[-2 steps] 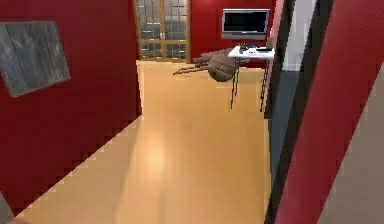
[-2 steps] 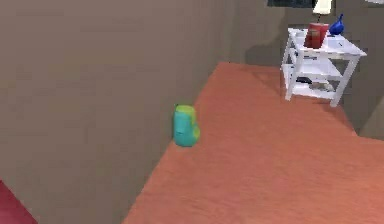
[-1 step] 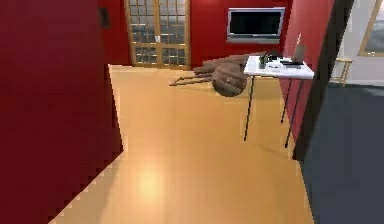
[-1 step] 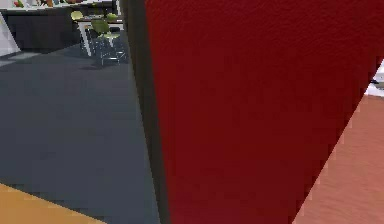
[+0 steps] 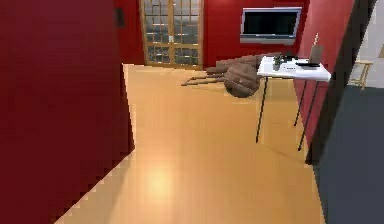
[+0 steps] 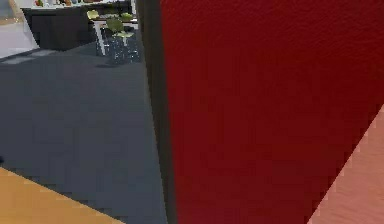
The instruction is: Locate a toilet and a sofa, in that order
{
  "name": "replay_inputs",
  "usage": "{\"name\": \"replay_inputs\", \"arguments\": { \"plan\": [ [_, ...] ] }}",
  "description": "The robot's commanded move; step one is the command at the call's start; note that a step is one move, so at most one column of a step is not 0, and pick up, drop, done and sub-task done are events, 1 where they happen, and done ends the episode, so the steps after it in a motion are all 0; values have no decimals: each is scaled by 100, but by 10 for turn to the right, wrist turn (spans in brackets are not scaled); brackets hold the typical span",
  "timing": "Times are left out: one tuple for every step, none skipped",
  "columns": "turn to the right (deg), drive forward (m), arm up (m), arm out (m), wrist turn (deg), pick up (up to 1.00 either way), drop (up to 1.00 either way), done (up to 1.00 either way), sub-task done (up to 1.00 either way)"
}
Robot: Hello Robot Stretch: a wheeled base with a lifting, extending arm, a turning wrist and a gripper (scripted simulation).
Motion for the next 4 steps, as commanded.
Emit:
{"name": "replay_inputs", "arguments": {
  "plan": [
    [0,100,0,0,0,0,0,0,0],
    [0,100,0,0,0,0,0,0,0],
    [-150,0,0,0,0,0,0,0,0],
    [0,5,0,0,0,0,0,0,0]
  ]
}}
